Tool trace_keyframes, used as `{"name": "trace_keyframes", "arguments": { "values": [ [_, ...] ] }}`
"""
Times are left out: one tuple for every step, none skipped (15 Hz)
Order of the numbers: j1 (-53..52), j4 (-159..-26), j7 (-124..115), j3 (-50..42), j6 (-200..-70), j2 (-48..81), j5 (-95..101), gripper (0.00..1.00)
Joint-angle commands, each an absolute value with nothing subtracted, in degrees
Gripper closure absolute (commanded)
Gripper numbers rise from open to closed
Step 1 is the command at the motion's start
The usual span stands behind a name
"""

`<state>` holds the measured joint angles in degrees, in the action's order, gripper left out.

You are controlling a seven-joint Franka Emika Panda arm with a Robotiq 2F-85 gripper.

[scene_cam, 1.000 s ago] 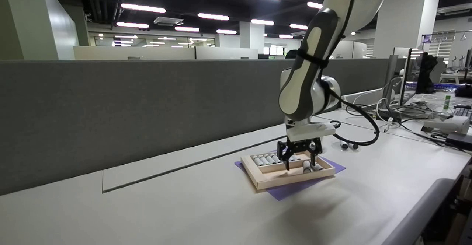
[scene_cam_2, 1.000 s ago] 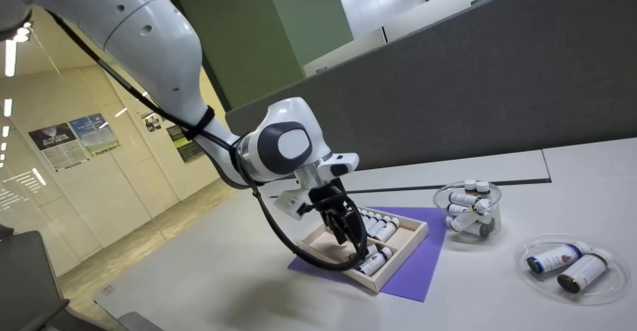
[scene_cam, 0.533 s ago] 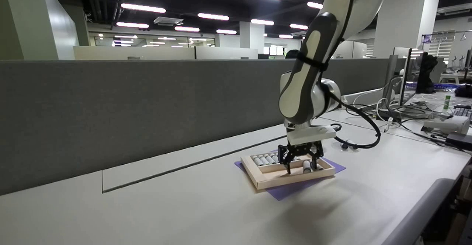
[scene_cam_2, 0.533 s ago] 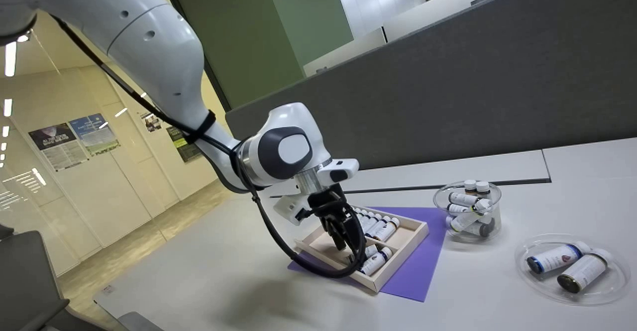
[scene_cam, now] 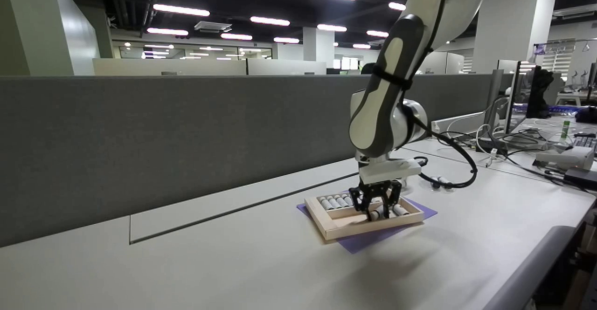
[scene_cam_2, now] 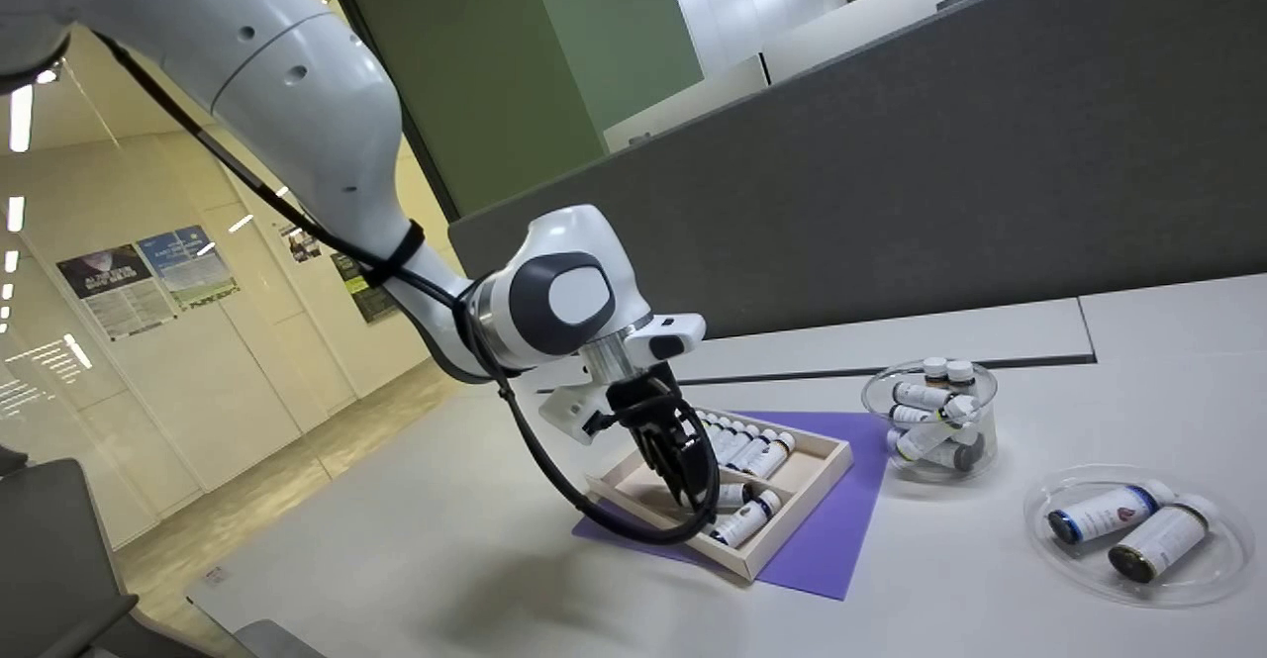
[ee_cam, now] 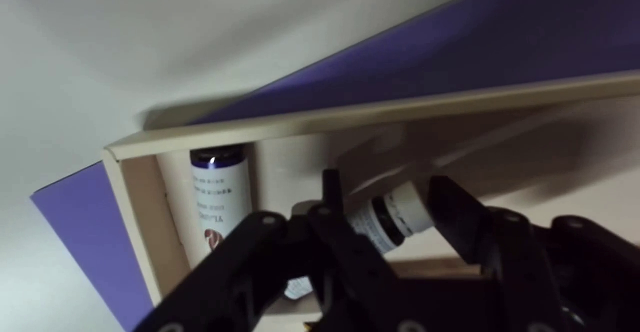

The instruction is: Remove one bottle from the tray and place it on the table

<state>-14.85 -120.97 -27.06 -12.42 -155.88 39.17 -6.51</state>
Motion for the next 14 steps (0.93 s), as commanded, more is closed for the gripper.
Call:
{"name": "trace_keyframes", "arguments": {
  "values": [
    [-14.45, -120.28, -29.09, -12.22, -153.60, 38.73, -5.63, 0.84],
    [-14.24, -120.22, -28.95, -12.04, -152.99, 38.58, -5.74, 0.91],
    [-14.10, -120.18, -28.92, -11.98, -152.48, 38.47, -5.76, 0.96],
    [-14.00, -120.14, -28.92, -11.95, -152.12, 38.36, -5.74, 0.95],
    [-13.72, -120.10, -28.72, -11.71, -151.44, 38.14, -5.85, 0.95],
    [-13.49, -120.07, -28.57, -11.51, -150.81, 37.93, -5.92, 0.96],
    [-13.30, -120.05, -28.38, -11.30, -150.28, 37.64, -5.94, 0.94],
    [-13.30, -120.08, -28.39, -11.29, -150.28, 37.50, -5.82, 0.94],
    [-13.15, -120.08, -28.32, -11.14, -150.05, 37.29, -5.86, 0.53],
    [-13.11, -119.98, -28.32, -11.13, -149.81, 37.15, -5.76, 0.51],
    [-13.02, -119.80, -28.41, -11.15, -149.63, 37.00, -5.75, 0.45],
    [-12.87, -119.61, -28.41, -11.11, -149.60, 36.89, -5.81, 0.38],
    [-12.76, -119.44, -28.49, -11.14, -149.70, 36.84, -5.85, 0.30],
    [-12.70, -119.32, -28.59, -11.26, -149.95, 36.91, -5.80, 0.23]
  ]
}}
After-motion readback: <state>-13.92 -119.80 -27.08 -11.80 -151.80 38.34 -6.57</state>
